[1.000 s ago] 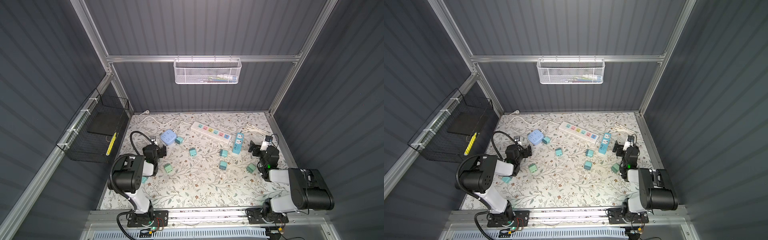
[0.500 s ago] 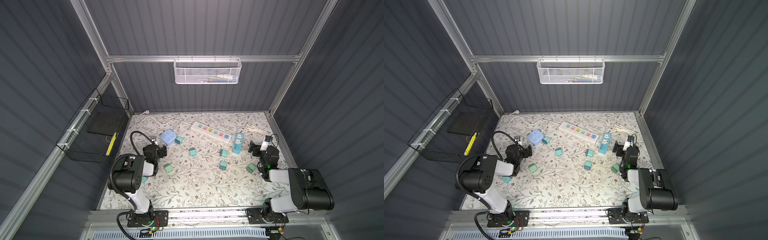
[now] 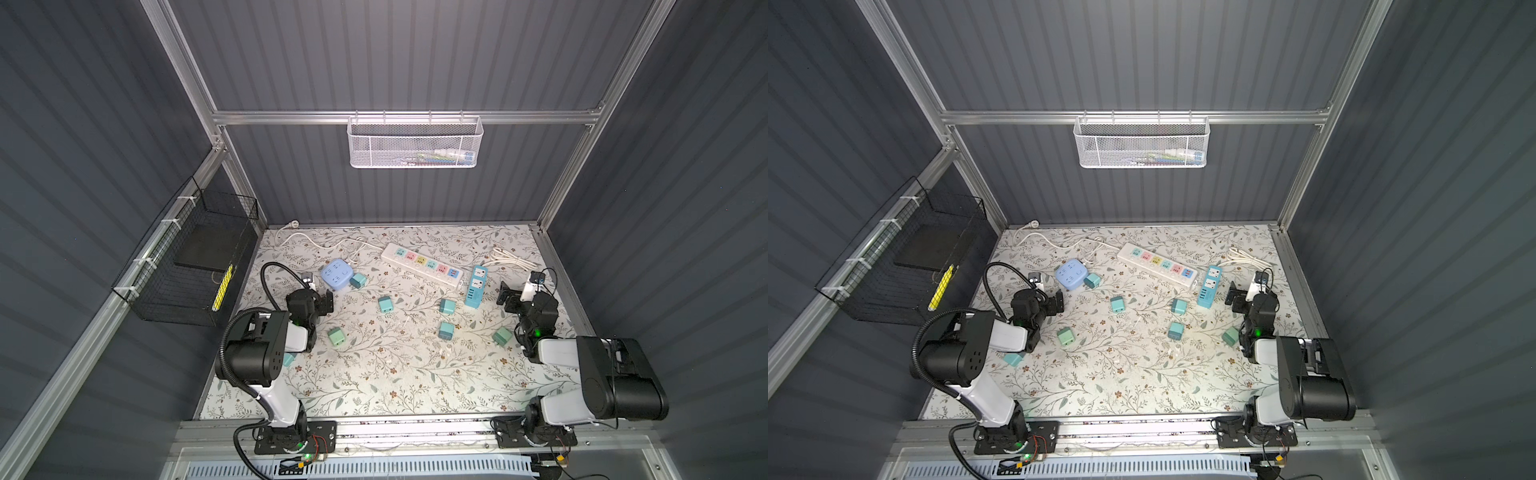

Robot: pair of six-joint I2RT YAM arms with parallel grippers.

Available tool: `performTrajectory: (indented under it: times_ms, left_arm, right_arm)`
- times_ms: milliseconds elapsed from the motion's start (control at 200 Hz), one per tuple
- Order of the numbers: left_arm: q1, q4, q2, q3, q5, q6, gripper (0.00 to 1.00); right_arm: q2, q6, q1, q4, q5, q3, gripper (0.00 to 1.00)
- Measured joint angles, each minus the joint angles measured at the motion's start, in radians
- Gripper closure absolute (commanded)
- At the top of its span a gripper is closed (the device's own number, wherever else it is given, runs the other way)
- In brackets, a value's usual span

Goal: Insert the plug

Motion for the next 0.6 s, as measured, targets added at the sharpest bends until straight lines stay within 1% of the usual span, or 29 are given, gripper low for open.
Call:
performTrajectory:
  times_ms: [390, 450, 495, 600]
  left_arm:
    - [0.0, 0.0, 0.0, 0.0, 0.0, 0.0, 0.0]
    - [0.0, 0.0, 0.0, 0.0, 0.0, 0.0, 0.0]
    - [0.0, 0.0, 0.0, 0.0, 0.0, 0.0, 0.0]
    - [0.0, 0.0, 0.0, 0.0, 0.0, 0.0, 0.0]
  right_arm:
    - [-0.002, 0.0, 0.0, -0.013, 0.0, 0.004, 0.01]
    - [-0.021, -0.001, 0.003, -0.069, 0.006, 0.025, 0.01]
    - [-0.054, -0.003, 0.008, -0.151, 0.018, 0.059, 0.01]
    - [-0.148, 0.012, 0.029, -0.383, 0.075, 0.213, 0.01]
